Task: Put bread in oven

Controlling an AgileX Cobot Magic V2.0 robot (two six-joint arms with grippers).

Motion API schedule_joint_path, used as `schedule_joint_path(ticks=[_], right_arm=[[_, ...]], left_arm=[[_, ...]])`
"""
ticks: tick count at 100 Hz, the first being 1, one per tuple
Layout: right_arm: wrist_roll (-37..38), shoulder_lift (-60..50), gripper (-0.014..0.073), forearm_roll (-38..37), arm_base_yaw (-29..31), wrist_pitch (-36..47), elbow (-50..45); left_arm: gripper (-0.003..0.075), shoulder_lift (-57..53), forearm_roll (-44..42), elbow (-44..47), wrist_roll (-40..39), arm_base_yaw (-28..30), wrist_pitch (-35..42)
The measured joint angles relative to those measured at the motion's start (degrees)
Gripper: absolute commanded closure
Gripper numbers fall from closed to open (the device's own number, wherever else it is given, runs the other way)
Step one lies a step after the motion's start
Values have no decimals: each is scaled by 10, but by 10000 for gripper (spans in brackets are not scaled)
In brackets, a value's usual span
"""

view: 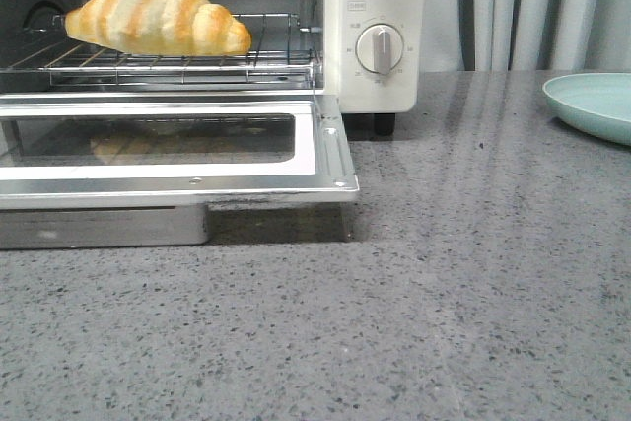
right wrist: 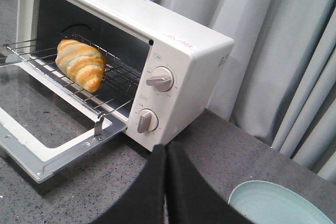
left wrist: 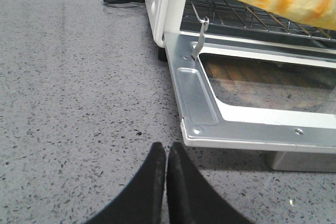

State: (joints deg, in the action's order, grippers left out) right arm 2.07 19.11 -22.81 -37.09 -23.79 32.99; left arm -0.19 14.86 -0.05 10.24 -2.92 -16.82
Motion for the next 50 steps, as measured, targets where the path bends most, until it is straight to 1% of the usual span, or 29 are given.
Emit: schedule_joint_path(ticks=[50], right_arm=[[0, -13, 652, 0, 3, -8, -18]], left_arm=[[741, 0, 0, 0, -1, 0, -2]])
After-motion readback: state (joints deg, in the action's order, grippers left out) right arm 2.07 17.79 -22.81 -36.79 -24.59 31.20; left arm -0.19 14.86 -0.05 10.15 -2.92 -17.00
